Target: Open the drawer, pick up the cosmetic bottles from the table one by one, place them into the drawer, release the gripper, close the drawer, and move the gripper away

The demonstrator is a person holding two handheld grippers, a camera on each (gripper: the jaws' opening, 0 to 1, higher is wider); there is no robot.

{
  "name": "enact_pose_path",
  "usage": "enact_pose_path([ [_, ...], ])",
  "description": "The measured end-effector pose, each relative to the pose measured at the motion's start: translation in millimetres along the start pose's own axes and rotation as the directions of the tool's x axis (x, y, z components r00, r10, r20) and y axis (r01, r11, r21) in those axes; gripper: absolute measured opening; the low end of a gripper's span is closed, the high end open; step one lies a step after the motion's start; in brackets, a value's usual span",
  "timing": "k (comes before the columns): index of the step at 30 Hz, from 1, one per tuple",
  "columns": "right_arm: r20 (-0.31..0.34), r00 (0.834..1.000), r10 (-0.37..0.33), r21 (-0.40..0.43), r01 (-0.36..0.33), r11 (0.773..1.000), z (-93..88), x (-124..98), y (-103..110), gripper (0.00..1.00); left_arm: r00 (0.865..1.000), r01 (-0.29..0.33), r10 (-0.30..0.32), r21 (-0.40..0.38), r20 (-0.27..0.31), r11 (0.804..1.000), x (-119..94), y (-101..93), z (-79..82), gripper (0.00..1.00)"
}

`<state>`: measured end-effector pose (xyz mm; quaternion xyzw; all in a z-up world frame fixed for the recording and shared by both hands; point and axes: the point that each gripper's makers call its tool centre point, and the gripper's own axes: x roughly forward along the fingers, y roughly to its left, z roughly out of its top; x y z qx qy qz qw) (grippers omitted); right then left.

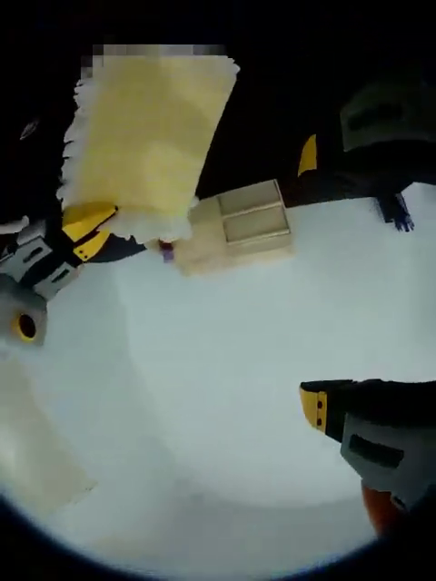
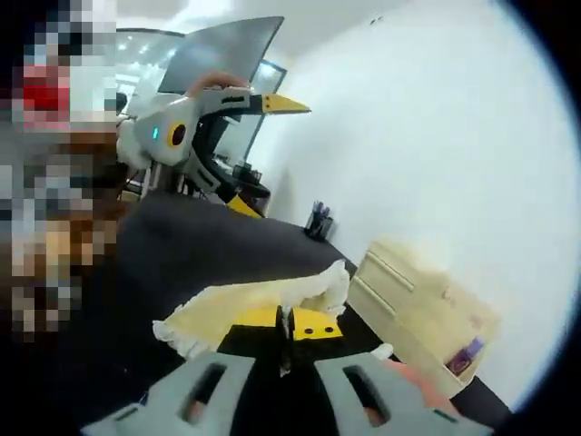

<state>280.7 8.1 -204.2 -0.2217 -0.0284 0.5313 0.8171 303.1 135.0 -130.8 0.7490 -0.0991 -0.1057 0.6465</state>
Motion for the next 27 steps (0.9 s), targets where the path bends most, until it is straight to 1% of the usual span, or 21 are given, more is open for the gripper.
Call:
enact_pose_path([
  [3, 0.012, 1.000, 0.004, 0.004, -0.004, 1.000, 2.6, -1.6, 1.8, 0.00, 0.998, 0.055, -0.059, -0.112, -0.030, 0.992, -6.9, -9.7, -9.7, 0.82],
  [6, 0.020, 1.000, 0.003, 0.003, -0.003, 1.000, 4.6, -2.6, 3.7, 0.00, 0.993, 0.104, -0.115, -0.236, -0.031, 0.966, -14.8, -16.0, -13.0, 0.82],
  [7, 0.022, 1.000, 0.002, 0.002, -0.002, 1.000, 5.0, -2.7, 4.1, 0.00, 0.990, 0.134, -0.142, -0.295, -0.006, 0.946, -18.2, -20.0, -8.3, 0.80],
  [8, 0.024, 1.000, 0.000, 0.001, 0.000, 1.000, 5.7, -2.9, 4.4, 0.00, 0.987, 0.152, -0.157, -0.362, 0.016, 0.920, -21.1, -21.6, -4.3, 0.79],
  [9, 0.027, 1.000, 0.000, 0.001, 0.000, 1.000, 6.3, -3.2, 5.0, 0.00, 0.984, 0.174, -0.171, -0.424, 0.045, 0.889, -23.4, -22.6, 0.5, 0.78],
  [11, 0.033, 0.999, -0.003, 0.002, 0.003, 1.000, 7.9, -4.1, 6.4, 0.00, 0.967, 0.254, -0.220, -0.525, 0.126, 0.813, -27.5, -29.4, 15.3, 0.78],
  [12, 0.036, 0.999, -0.005, 0.002, 0.005, 1.000, 8.9, -4.8, 7.7, 0.00, 0.957, 0.288, -0.233, -0.597, 0.170, 0.749, -28.3, -31.0, 24.4, 0.78],
  [13, 0.039, 0.999, -0.006, 0.002, 0.006, 1.000, 9.5, -5.3, 8.6, 0.00, 0.949, 0.314, -0.241, -0.640, 0.202, 0.701, -28.6, -31.5, 28.9, 0.78],
  [14, 0.044, 0.999, -0.008, 0.000, 0.008, 1.000, 10.6, -6.2, 10.3, 0.00, 0.944, 0.329, -0.240, -0.663, 0.225, 0.672, -28.4, -30.8, 31.9, 0.78],
  [15, 0.048, 0.999, -0.010, -0.001, 0.010, 1.000, 11.7, -7.1, 11.7, 0.00, 0.937, 0.349, -0.236, -0.694, 0.258, 0.629, -28.6, -29.4, 35.8, 0.78],
  [16, 0.051, 0.999, -0.011, -0.003, 0.011, 1.000, 12.8, -7.9, 12.8, 0.00, 0.924, 0.382, -0.239, -0.712, 0.298, 0.589, -29.7, -29.4, 40.8, 0.78],
  [17, 0.054, 0.998, -0.012, -0.006, 0.013, 1.000, 14.0, -8.7, 14.0, 0.00, 0.899, 0.437, -0.257, -0.720, 0.354, 0.539, -32.5, -32.0, 47.1, 0.78],
  [18, 0.057, 0.998, -0.012, -0.010, 0.012, 1.000, 15.7, -9.7, 15.5, 0.00, 0.870, 0.492, -0.273, -0.737, 0.410, 0.462, -36.2, -35.1, 53.1, 0.78],
  [19, 0.059, 0.998, -0.009, -0.013, 0.010, 1.000, 17.2, -10.5, 16.8, 0.00, 0.847, 0.530, -0.273, -0.753, 0.456, 0.390, -38.7, -35.3, 57.2, 0.78],
  [20, 0.063, 0.998, -0.005, -0.016, 0.006, 1.000, 19.2, -11.3, 18.4, 0.00, 0.806, 0.588, -0.284, -0.759, 0.520, 0.279, -44.2, -38.3, 62.7, 0.77],
  [21, 0.067, 0.998, -0.001, -0.019, 0.003, 1.000, 21.2, -11.9, 20.6, 0.00, 0.794, 0.601, -0.276, -0.767, 0.541, 0.226, -44.1, -36.9, 60.2, 0.77],
  [22, 0.072, 0.997, 0.002, -0.023, 0.000, 1.000, 22.9, -12.2, 22.2, 0.00, 0.776, 0.619, -0.277, -0.769, 0.567, 0.162, -47.0, -38.2, 60.0, 0.75],
  [23, 0.078, 0.997, 0.005, -0.027, -0.003, 1.000, 25.4, -12.6, 24.6, 0.00, 0.763, 0.626, -0.281, -0.773, 0.582, 0.100, -50.0, -40.8, 59.1, 0.71],
  [24, 0.085, 0.996, 0.009, -0.031, -0.007, 1.000, 27.9, -12.9, 27.1, 0.00, 0.757, 0.628, -0.284, -0.775, 0.588, 0.070, -51.4, -42.4, 57.4, 0.66],
  [26, 0.099, 0.995, 0.019, -0.036, -0.016, 0.999, 33.2, -13.2, 32.0, 0.00, 0.727, 0.630, -0.333, -0.776, 0.601, -0.025, -58.1, -52.5, 47.8, 0.54],
  [27, 0.106, 0.994, 0.024, -0.038, -0.020, 0.999, 36.2, -13.2, 35.1, 0.00, 0.730, 0.617, -0.316, -0.783, 0.606, -0.076, -58.8, -52.4, 45.0, 0.52],
])
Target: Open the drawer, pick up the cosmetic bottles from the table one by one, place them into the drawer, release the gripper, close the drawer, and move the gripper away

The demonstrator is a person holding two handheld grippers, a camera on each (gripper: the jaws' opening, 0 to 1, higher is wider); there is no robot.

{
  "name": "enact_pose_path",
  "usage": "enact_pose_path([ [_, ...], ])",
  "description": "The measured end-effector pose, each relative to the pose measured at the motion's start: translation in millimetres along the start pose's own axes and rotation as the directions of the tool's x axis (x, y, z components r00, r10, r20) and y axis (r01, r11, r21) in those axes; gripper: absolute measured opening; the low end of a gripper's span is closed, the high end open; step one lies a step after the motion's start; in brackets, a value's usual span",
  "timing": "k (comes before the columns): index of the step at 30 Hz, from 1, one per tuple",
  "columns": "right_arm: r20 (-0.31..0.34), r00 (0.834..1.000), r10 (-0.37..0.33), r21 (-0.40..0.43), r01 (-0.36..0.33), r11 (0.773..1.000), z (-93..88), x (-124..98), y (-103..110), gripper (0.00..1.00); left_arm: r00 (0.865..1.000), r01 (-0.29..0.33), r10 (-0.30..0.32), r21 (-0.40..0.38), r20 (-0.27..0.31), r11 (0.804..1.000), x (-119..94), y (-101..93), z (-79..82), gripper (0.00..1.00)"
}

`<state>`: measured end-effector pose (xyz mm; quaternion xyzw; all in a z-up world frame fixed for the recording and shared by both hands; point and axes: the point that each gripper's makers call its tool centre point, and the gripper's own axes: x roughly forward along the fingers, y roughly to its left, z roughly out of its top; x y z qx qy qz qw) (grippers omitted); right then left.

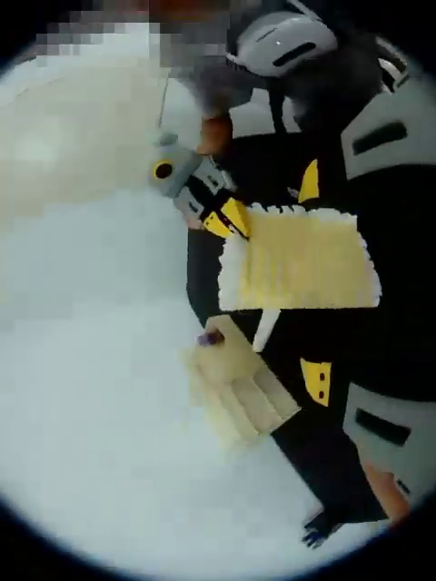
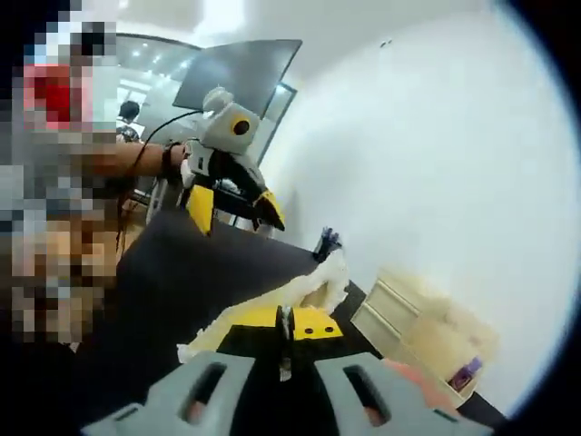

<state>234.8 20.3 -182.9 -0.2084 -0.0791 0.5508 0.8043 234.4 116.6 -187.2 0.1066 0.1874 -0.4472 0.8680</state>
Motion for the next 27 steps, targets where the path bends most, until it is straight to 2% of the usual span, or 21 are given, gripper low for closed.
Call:
enact_pose_path([
  [2, 0.014, 1.000, 0.008, -0.002, -0.008, 1.000, 4.6, 0.7, 4.6, 0.00, 0.994, 0.112, -0.111, -0.175, 0.013, 0.978, -6.0, -14.7, -7.3, 0.52],
  [3, 0.021, 1.000, 0.012, -0.003, -0.012, 1.000, 6.8, 0.8, 7.0, 0.00, 0.992, 0.129, -0.125, -0.222, 0.031, 0.966, -7.3, -16.3, -7.6, 0.51],
  [5, 0.035, 0.999, 0.019, -0.001, -0.019, 1.000, 10.2, 0.7, 11.0, 0.00, 0.981, 0.191, -0.169, -0.321, 0.094, 0.928, -11.7, -23.6, -11.1, 0.46],
  [7, 0.054, 0.998, 0.034, 0.012, -0.034, 0.999, 14.4, -0.2, 15.8, 0.00, 0.972, 0.232, -0.191, -0.397, 0.140, 0.888, -12.7, -29.3, -16.7, 0.42],
  [9, 0.066, 0.997, 0.042, 0.023, -0.044, 0.999, 16.4, -1.6, 19.5, 0.00, 0.957, 0.288, -0.227, -0.470, 0.182, 0.834, -5.9, -48.2, -23.3, 0.45],
  [10, 0.070, 0.997, 0.045, 0.025, -0.047, 0.999, 17.1, -2.6, 21.2, 0.00, 0.951, 0.306, -0.240, -0.489, 0.194, 0.817, -6.9, -49.5, -25.3, 0.46],
  [11, 0.077, 0.996, 0.048, 0.027, -0.050, 0.998, 18.0, -3.9, 23.1, 0.00, 0.948, 0.317, -0.252, -0.524, 0.193, 0.791, -4.9, -53.7, -31.0, 0.46],
  [13, 0.092, 0.994, 0.054, 0.035, -0.058, 0.998, 19.4, -6.5, 26.0, 0.00, 0.943, 0.333, -0.260, -0.552, 0.208, 0.765, -1.3, -59.2, -38.2, 0.54],
  [15, 0.116, 0.991, 0.068, 0.055, -0.074, 0.996, 22.0, -9.6, 30.7, 0.00, 0.919, 0.395, -0.281, -0.610, 0.278, 0.687, -1.5, -66.5, -33.7, 0.61],
  [16, 0.124, 0.990, 0.073, 0.061, -0.081, 0.995, 22.7, -10.5, 32.5, 0.00, 0.896, 0.443, -0.291, -0.641, 0.335, 0.627, -4.2, -69.3, -28.3, 0.62],
  [18, 0.142, 0.987, 0.082, 0.071, -0.093, 0.993, 24.4, -13.5, 36.1, 0.00, 0.869, 0.491, -0.261, -0.670, 0.420, 0.557, -7.3, -65.0, -19.0, 0.65],
  [19, 0.147, 0.985, 0.085, 0.074, -0.097, 0.993, 25.1, -14.5, 37.8, 0.00, 0.864, 0.501, -0.236, -0.702, 0.446, 0.507, -8.7, -60.1, -16.3, 0.65],
  [20, 0.154, 0.984, 0.089, 0.074, -0.101, 0.992, 25.9, -15.5, 39.8, 0.00, 0.856, 0.511, -0.218, -0.707, 0.469, 0.489, -10.7, -59.9, -13.8, 0.65],
  [21, 0.159, 0.983, 0.092, 0.074, -0.105, 0.992, 26.7, -16.4, 41.8, 0.00, 0.849, 0.523, -0.197, -0.721, 0.491, 0.455, -13.1, -56.9, -11.6, 0.65],
  [22, 0.164, 0.982, 0.095, 0.073, -0.108, 0.991, 27.4, -17.2, 43.6, 0.00, 0.854, 0.518, -0.193, -0.751, 0.483, 0.411, -13.2, -57.7, -14.2, 0.64],
  [23, 0.168, 0.981, 0.100, 0.070, -0.113, 0.991, 28.3, -18.0, 45.7, 0.00, 0.861, 0.505, -0.192, -0.753, 0.470, 0.422, -12.4, -58.9, -18.1, 0.64],
  [24, 0.173, 0.979, 0.104, 0.066, -0.117, 0.991, 29.3, -18.7, 47.8, 0.00, 0.883, 0.468, -0.189, -0.775, 0.430, 0.425, -8.4, -65.5, -25.7, 0.64],
  [25, 0.176, 0.978, 0.111, 0.057, -0.122, 0.991, 30.2, -19.3, 50.4, 0.00, 0.898, 0.440, -0.205, -0.791, 0.390, 0.426, -5.0, -72.9, -34.0, 0.64],
  [26, 0.179, 0.977, 0.117, 0.053, -0.128, 0.990, 31.0, -19.9, 52.2, 0.00, 0.900, 0.437, -0.198, -0.803, 0.389, 0.406, -2.4, -77.7, -35.5, 0.64],
  [27, 0.186, 0.974, 0.128, 0.048, -0.139, 0.989, 32.3, -20.8, 55.2, 0.00, 0.901, 0.434, -0.186, -0.826, 0.393, 0.359, -0.6, -79.2, -36.0, 0.63],
])
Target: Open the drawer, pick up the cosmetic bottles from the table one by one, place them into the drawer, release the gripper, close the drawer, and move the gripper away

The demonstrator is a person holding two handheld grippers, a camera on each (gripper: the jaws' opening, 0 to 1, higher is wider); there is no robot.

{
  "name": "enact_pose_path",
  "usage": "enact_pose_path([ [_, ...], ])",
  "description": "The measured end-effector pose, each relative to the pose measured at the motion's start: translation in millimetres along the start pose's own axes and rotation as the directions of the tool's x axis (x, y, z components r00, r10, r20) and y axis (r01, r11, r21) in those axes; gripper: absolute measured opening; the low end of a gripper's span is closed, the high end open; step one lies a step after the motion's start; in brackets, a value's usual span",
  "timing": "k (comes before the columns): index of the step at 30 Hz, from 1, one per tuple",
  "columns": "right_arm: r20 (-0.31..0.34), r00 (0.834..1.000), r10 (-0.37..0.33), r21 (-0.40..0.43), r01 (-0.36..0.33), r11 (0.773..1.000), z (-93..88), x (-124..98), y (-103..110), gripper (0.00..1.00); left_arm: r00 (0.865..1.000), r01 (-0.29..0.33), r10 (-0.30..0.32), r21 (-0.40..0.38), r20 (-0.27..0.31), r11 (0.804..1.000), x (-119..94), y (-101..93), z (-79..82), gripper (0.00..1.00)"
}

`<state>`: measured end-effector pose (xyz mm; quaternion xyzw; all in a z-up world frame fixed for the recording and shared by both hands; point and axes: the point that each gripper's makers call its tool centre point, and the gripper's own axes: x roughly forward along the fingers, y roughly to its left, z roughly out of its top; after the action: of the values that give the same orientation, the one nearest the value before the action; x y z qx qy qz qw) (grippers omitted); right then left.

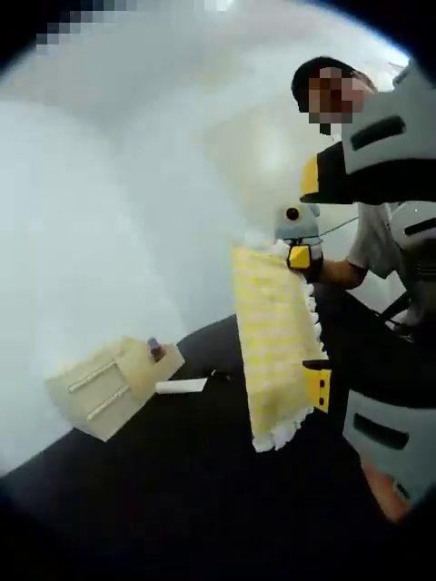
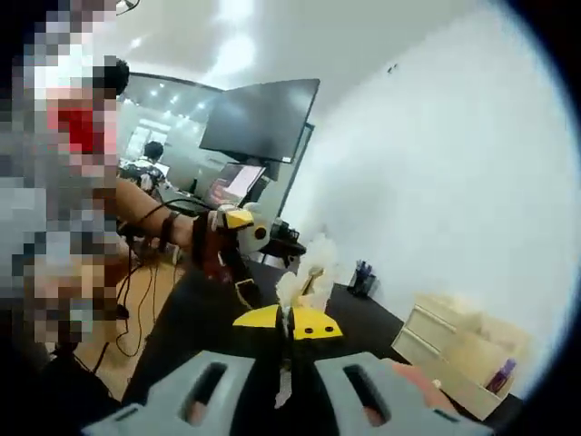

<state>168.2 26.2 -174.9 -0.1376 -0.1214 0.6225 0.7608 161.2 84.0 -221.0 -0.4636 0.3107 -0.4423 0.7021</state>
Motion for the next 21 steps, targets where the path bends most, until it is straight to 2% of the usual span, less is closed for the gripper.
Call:
enact_pose_path([
  [2, 0.013, 1.000, 0.027, -0.009, -0.027, 1.000, 2.2, -0.3, 7.8, 0.00, 0.999, 0.033, -0.032, -0.037, 0.018, 0.999, 0.8, -3.3, 2.0, 0.60],
  [5, 0.023, 0.998, 0.057, -0.031, -0.057, 0.998, 5.1, -1.0, 20.1, 0.00, 1.000, 0.019, -0.018, -0.040, 0.010, 0.999, 5.4, -3.1, -6.5, 0.64],
  [8, 0.030, 0.995, 0.100, -0.047, -0.099, 0.994, 8.2, -2.5, 32.0, 0.00, 0.997, 0.069, -0.066, -0.122, 0.030, 0.990, 8.4, -10.3, -13.5, 0.69],
  [12, 0.032, 0.990, 0.141, -0.086, -0.138, 0.987, 8.3, -2.8, 46.2, 0.00, 0.997, 0.064, -0.056, -0.157, 0.053, 0.985, 12.0, -7.8, -20.0, 0.72],
  [14, 0.018, 0.984, 0.179, -0.160, -0.174, 0.972, 7.8, -5.0, 57.7, 0.00, 0.996, 0.057, -0.041, -0.221, 0.075, 0.974, 12.5, -4.2, -20.8, 0.71],
  [15, 0.007, 0.981, 0.196, -0.202, -0.191, 0.961, 6.9, -6.3, 63.5, 0.00, 0.997, 0.044, -0.024, -0.261, 0.077, 0.964, 12.5, -0.6, -21.8, 0.69],
  [16, 0.000, 0.977, 0.215, -0.231, -0.209, 0.950, 6.2, -7.5, 70.2, 0.00, 0.998, 0.041, -0.025, -0.257, 0.062, 0.966, 12.1, 1.4, -25.7, 0.66],
  [18, -0.022, 0.970, 0.241, -0.296, -0.236, 0.926, 3.8, -8.5, 81.5, 0.00, 0.999, -0.033, 0.041, -0.278, 0.023, 0.960, 11.4, 12.3, -35.6, 0.57],
  [20, -0.042, 0.966, 0.254, -0.338, -0.253, 0.906, 1.4, -7.9, 91.0, 0.00, 0.998, -0.058, 0.066, -0.271, 0.021, 0.961, 11.8, 16.9, -40.9, 0.49],
  [21, -0.045, 0.965, 0.258, -0.351, -0.257, 0.900, 0.8, -7.4, 95.2, 0.00, 0.995, -0.086, 0.094, -0.292, 0.016, 0.953, 10.8, 21.9, -44.2, 0.45],
])
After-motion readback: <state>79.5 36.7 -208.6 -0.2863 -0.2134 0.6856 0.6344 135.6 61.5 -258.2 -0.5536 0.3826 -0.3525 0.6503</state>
